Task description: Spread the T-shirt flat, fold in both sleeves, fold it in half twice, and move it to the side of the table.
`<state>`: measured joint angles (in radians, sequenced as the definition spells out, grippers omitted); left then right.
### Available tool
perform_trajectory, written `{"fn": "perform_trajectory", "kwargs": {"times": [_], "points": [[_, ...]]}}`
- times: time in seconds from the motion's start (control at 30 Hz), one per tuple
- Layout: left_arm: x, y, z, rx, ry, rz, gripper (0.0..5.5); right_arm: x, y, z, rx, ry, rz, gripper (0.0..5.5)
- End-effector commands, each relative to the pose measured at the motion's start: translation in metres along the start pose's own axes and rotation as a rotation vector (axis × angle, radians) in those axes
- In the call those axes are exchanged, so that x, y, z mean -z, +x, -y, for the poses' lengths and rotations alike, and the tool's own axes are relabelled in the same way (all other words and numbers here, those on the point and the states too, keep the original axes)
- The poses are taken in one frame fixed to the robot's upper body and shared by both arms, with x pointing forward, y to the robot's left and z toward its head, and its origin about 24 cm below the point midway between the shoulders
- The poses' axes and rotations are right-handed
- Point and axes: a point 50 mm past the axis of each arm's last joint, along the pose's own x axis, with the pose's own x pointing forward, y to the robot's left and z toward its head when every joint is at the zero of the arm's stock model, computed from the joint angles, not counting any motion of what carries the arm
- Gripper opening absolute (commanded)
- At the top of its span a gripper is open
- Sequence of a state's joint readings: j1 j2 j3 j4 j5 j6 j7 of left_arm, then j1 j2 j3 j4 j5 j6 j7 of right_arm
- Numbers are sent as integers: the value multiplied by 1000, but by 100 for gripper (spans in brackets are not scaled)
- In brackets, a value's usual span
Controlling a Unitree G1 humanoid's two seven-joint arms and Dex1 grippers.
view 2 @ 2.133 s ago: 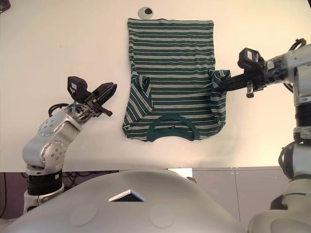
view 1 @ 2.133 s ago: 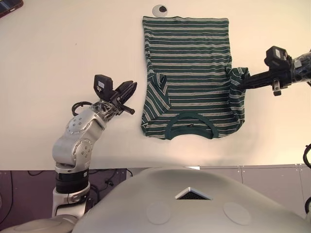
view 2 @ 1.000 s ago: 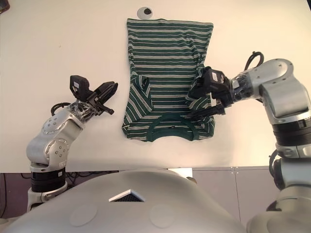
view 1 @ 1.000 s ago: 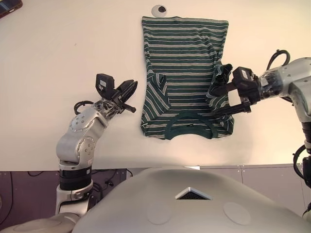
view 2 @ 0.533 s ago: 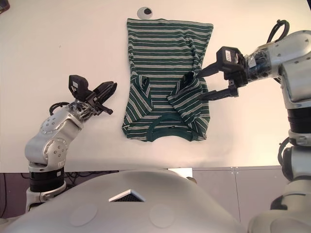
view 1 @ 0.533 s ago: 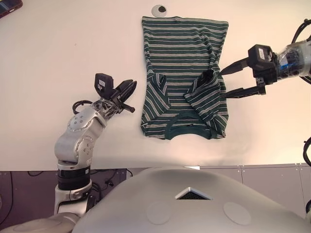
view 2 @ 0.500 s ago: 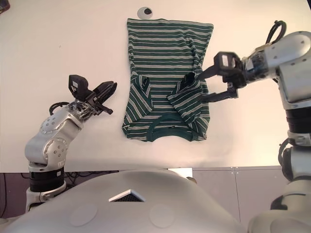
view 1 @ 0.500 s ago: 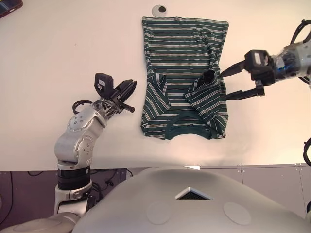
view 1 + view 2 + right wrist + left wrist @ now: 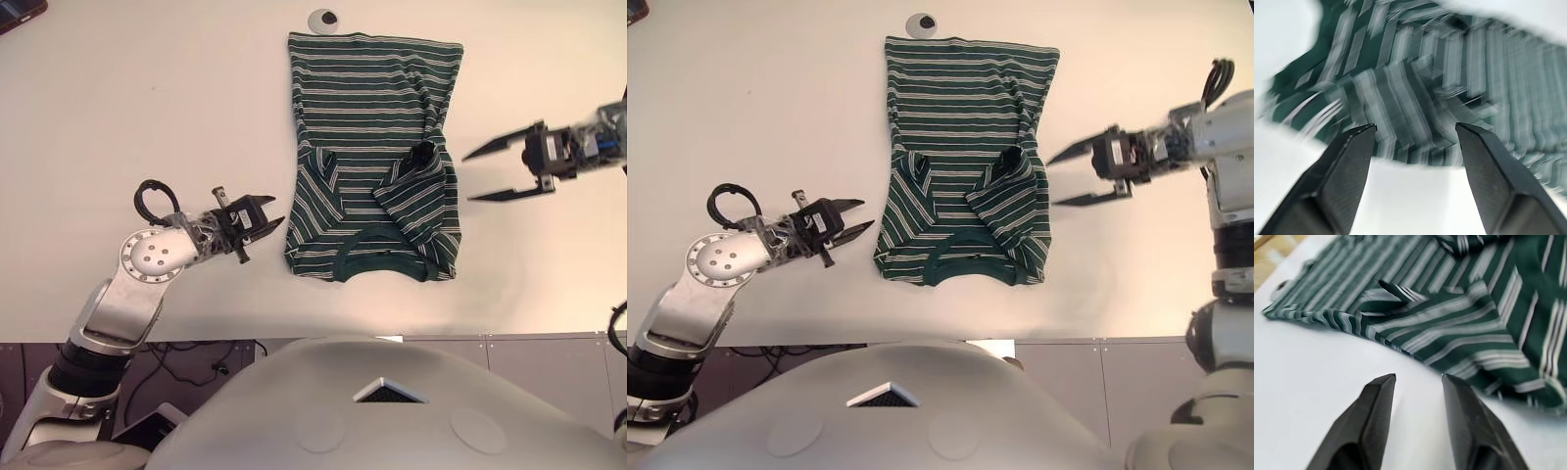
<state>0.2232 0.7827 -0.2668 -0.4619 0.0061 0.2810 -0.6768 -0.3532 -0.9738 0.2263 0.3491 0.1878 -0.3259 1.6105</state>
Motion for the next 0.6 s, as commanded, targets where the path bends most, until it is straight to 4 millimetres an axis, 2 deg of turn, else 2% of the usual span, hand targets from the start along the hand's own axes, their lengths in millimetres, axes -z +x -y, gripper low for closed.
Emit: {"fn": "perform_trajectory", "kwargs": {"times": [0.03, 0.23, 0.37, 0.47, 0.6], "points": [[12, 0, 5, 48, 108, -64, 220, 8, 3, -22, -73, -24, -36, 298], [16, 8, 4, 97, 201, -76, 220, 11, 42, -60, -129, -2, 41, 298], [12, 16, 3, 117, 232, -56, 220, 18, 72, -71, -59, -40, 28, 298], [11, 20, 9, 159, 274, -54, 224, 31, 85, -81, -68, -63, -21, 254], [11, 25, 13, 202, 359, -68, 224, 24, 97, -88, -81, -69, -11, 180]]}}
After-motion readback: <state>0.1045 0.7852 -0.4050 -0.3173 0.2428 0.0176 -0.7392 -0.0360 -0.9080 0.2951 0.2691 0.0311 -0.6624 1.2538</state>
